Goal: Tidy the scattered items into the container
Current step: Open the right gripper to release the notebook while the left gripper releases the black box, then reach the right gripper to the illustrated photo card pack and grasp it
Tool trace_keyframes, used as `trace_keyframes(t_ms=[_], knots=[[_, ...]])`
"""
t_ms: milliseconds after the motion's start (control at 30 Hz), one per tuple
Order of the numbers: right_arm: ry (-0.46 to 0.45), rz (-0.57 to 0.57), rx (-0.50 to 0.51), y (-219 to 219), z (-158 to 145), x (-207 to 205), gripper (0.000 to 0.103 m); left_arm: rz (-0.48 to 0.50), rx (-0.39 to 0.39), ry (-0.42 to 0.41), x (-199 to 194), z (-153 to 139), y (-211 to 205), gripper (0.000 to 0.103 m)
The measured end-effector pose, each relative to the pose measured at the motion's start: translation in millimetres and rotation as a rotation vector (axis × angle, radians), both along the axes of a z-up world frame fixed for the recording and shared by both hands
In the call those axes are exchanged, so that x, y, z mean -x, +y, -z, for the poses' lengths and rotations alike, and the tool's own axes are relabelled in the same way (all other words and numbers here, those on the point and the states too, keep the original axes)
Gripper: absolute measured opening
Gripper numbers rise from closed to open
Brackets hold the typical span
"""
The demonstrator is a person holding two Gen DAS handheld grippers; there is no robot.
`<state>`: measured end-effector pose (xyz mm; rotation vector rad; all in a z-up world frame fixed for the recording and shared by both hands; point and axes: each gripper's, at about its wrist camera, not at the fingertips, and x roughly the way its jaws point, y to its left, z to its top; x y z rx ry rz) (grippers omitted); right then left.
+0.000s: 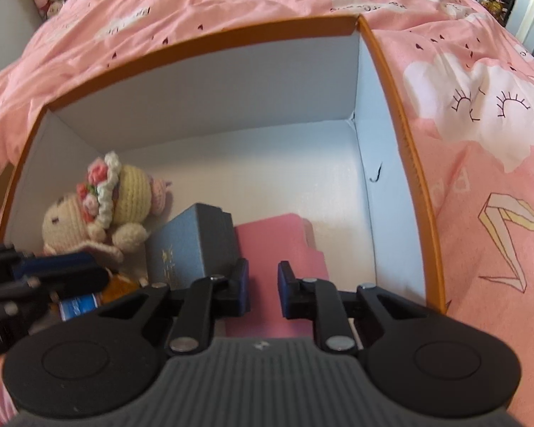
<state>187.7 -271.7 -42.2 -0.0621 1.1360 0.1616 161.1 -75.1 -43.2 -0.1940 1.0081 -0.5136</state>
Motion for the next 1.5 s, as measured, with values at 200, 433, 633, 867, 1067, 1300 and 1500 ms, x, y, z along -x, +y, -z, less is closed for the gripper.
trace_keyframes(t_ms=[200,433,633,867,1067,1300,1500], knots=[[0.029,-0.078,0.1,9,4,9,0.021,-0.037,-0.01,0.016,1,-3,12,0.021],[-0.058,-0.041,0.058,2,-18,27,0.023,-0.015,-0.087,-0.022,15,-11,11,0.021],[-0.208,-0.094,-0.002,21,-43,54,0.032,-0.019,-0.125,-0.023,23,-15,14,0.021],[-0.339,-0.141,-0.076,50,-63,78,0.046,-0.031,-0.171,-0.05,40,-25,26,0.021],[-0.448,-0.227,-0.133,80,-70,94,0.046,-0.056,-0.217,-0.072,54,-37,50,0.021],[-0.414,-0.31,-0.207,118,-70,94,0.046,-0.127,-0.251,-0.102,69,-49,91,0.022],[-0.35,-0.383,-0.242,151,-70,85,0.046,-0.193,-0.243,-0.096,67,-58,136,0.023]])
